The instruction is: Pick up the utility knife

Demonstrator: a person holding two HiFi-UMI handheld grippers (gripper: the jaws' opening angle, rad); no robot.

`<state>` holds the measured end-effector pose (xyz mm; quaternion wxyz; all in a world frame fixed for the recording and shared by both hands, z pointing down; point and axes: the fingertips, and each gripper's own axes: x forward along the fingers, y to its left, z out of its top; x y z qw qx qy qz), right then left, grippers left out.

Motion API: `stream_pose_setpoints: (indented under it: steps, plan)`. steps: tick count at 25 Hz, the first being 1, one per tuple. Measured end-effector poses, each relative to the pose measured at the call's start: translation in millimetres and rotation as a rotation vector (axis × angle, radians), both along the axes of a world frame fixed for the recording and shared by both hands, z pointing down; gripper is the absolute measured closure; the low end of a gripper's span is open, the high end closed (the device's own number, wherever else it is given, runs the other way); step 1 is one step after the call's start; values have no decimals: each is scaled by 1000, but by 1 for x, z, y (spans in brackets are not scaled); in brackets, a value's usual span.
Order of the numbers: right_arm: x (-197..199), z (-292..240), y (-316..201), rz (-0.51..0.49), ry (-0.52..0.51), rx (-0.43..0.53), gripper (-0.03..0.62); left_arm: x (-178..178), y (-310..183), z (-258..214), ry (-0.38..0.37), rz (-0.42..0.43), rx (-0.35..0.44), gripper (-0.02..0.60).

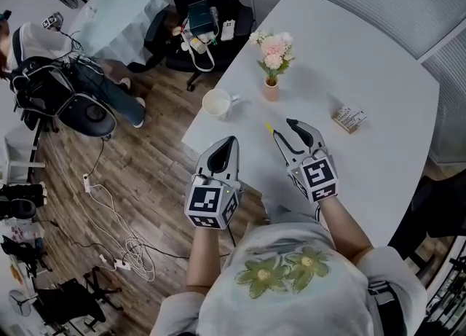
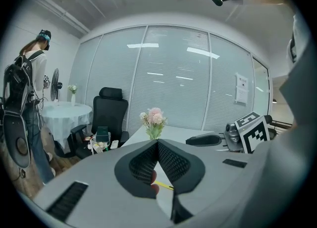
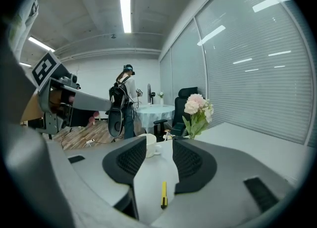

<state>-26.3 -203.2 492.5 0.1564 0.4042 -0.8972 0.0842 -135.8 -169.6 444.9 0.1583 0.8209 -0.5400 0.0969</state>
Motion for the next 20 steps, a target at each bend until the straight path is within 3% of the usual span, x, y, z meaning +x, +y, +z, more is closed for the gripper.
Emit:
stream_pose_setpoints:
  steps: [20]
  plan:
    - [3, 81, -11, -27, 83, -145, 422, -5, -7, 28, -22, -21, -76, 574]
